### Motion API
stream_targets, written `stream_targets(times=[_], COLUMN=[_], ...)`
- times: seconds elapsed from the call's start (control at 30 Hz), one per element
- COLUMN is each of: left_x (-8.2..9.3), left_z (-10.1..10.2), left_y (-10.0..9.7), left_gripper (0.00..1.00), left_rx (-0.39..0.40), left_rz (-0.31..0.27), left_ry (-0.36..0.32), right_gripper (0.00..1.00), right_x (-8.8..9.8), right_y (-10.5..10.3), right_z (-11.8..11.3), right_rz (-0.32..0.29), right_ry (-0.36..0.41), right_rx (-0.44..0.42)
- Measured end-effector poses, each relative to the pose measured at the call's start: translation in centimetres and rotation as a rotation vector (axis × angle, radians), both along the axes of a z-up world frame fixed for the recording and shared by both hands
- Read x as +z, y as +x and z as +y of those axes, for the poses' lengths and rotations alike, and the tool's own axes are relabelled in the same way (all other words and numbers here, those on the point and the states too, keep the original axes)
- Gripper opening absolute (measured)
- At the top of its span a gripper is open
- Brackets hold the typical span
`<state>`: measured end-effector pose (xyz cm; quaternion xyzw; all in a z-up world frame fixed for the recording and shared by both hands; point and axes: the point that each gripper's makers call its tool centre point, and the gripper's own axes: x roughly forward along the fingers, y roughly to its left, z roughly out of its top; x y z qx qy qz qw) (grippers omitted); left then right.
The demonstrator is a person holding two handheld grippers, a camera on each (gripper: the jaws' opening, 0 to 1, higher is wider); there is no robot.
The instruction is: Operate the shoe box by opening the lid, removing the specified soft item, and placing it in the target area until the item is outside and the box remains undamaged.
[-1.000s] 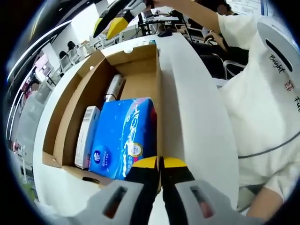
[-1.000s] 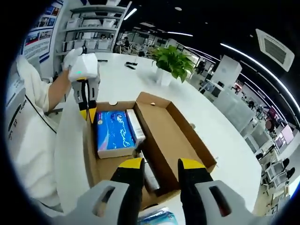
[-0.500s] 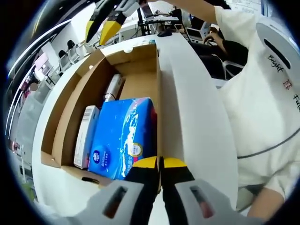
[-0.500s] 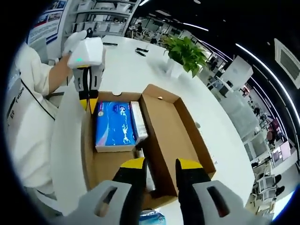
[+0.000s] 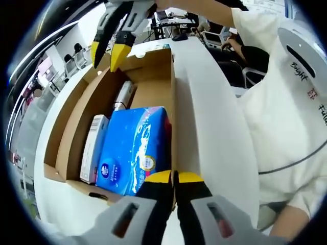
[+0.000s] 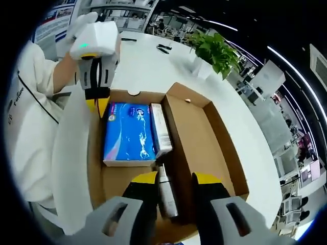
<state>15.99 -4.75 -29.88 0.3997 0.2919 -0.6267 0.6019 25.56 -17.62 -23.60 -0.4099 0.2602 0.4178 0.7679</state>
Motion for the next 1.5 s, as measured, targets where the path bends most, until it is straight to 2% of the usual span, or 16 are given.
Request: stream_targets(times=[0.2,0.47,0.67,0.77,0.93,1.03,1.33,1.5], left_x=[0.0,0.0,0.0,0.0,0.0,0.0,0.0,0.0], left_z=[0.0,0.0,0.0,0.0,0.0,-0.1,-0.1,-0.1], left_y=[0.1,0.1,0.1,0.1,0.1,0.1,0.1,0.0], left_gripper=[0.01,0.01,0.01,0.02,0.02,0.02,0.02,0.02], left_rx=[0.002,-0.002,-0.004,-0.004,-0.006,-0.005,-0.009,-0.011], left_rz=[-0.002,0.000,-0.001,-0.003,-0.010,-0.007,-0.004,-0.007], left_ry=[-0.005,-0.006,-0.004,-0.004,-0.009,-0.008,-0.012,-0.014], right_gripper=[0.25,0.27,0.27,0.26,0.25,0.24,0.24,0.23], right_x=[-1.9,-2.4,-3.8,-4.6,-6.0,-6.0,-6.5,-7.7], right_y=[0.4,0.7,0.8,0.9,0.4,0.4,0.2,0.2], right_z=[0.8,1.1,1.3,1.0,0.7,0.7,0.6,0.5], right_rz=[0.016,0.041,0.062,0.044,0.051,0.045,0.089,0.117], right_ry=[-0.038,-0.055,-0.061,-0.096,-0.144,-0.148,-0.156,-0.187], right_rx=[0.011,0.017,0.011,-0.010,-0.011,-0.009,-0.008,0.002])
